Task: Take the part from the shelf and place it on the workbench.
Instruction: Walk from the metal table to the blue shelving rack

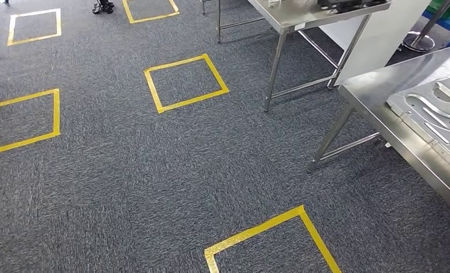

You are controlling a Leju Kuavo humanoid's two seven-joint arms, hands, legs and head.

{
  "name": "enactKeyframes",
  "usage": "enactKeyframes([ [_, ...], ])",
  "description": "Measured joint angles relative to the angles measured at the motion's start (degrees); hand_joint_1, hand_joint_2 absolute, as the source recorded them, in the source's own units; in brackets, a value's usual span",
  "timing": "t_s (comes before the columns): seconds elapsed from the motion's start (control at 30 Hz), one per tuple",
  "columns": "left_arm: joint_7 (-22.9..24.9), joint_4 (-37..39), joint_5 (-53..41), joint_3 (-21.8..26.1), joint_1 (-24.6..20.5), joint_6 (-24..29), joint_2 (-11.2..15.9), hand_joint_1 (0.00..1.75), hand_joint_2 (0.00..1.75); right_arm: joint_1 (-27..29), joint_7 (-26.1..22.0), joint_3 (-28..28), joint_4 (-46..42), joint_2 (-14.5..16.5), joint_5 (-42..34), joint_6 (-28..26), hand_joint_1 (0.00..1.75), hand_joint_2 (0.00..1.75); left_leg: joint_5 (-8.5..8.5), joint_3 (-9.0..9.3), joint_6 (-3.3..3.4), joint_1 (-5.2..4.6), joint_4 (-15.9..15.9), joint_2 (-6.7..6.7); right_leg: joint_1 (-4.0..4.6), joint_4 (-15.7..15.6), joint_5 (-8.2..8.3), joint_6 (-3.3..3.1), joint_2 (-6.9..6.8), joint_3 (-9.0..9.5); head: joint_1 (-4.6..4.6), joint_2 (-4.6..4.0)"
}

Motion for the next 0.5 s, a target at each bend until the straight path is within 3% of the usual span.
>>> enactKeyframes([
  [0.07, 0.0, -0.01, -0.03, 0.01, 0.05, 0.03, -0.01, 0.0, 0.0, -0.1, -0.12, 0.19, -0.01, 0.0, 0.27, 0.26, 0.0, 0.0, 0.36, 0.21, 0.78, 0.11, -0.55, -0.94, -0.31, 2.18, -1.76, 0.48, 1.96, -0.82, 0.01, 0.0],
  [0.13, 0.0, -0.01, -0.06, 0.01, -0.08, 0.06, -0.02, 0.0, 0.0, 0.07, -0.24, 0.28, -0.01, -0.01, 0.41, 0.45, 0.0, 0.0, 0.53, 0.26, 1.29, 0.05, -0.74, -1.9, -0.41, 8.85, -5.38, 0.56, 4.61, -4.14, 0.01, 0.0],
  [0.17, 0.0, -0.01, -0.08, 0.01, -0.13, 0.08, -0.02, 0.0, 0.0, 0.14, -0.26, 0.31, 0.0, -0.01, 0.47, 0.56, 0.0, 0.0, 0.54, 0.22, 1.44, -0.04, -0.71, -2.51, -0.39, 12.76, -6.89, 0.54, 5.16, -6.19, 0.02, 0.01],
  [0.2, 0.0, 0.0, -0.09, 0.01, -0.14, 0.08, -0.02, 0.0, 0.0, 0.21, -0.29, 0.37, 0.01, -0.02, 0.56, 0.66, 0.0, 0.0, 0.52, 0.24, 1.5, -0.14, -0.67, -3.2, -0.39, 15.47, -7.4, 0.52, 5.36, -7.73, 0.02, 0.01],
  [0.23, 0.0, 0.0, -0.12, 0.01, -0.11, 0.08, -0.02, 0.0, 0.0, 0.28, -0.32, 0.45, 0.01, -0.02, 0.66, 0.78, 0.0, 0.0, 0.49, 0.29, 1.51, -0.2, -0.61, -3.93, -0.39, 16.14, -6.71, 0.45, 5.44, -8.36, 0.02, 0.01],
  [0.3, -0.01, 0.0, -0.23, 0.01, -0.07, 0.08, -0.03, 0.0, 0.0, 0.33, -0.39, 0.65, 0.01, -0.02, 0.87, 0.99, 0.0, 0.0, 0.38, 0.46, 1.39, -0.24, -0.44, -5.38, -0.41, 11.03, -2.51, 0.17, 6.04, -6.59, 0.02, 0.0],
  [0.37, -0.06, 0.0, -0.41, 0.01, -0.1, 0.08, -0.07, 0.0, 0.0, 0.34, -0.43, 0.75, 0.05, -0.07, 1.08, 1.13, 0.0, 0.0, 0.18, 0.39, 1.02, -0.3, -0.12, -6.63, -0.41, 4.01, 0.7, -0.21, 8.23, -3.79, 0.02, 0.01],
  [0.43, -0.15, 0.0, -0.53, 0.01, -0.12, 0.08, -0.1, 0.0, 0.0, 0.24, -0.44, 0.8, 0.09, -0.13, 1.2, 1.21, 0.0, 0.0, 0.14, 0.09, 0.41, -0.23, 0.04, -7.6, -0.25, 1.3, 1.21, -0.48, 9.42, -2.75, 0.02, 0.01],
  [0.5, -0.19, 0.0, -0.65, 0.0, 0.01, 0.08, -0.09, 0.0, 0.0, 0.04, -0.4, 0.85, 0.1, -0.13, 1.23, 1.27, 0.0, 0.0, 0.19, -0.08, -0.29, -0.06, -0.04, -8.26, -0.23, 0.87, 1.4, -0.93, 8.39, -2.53, 0.02, 0.0],
])
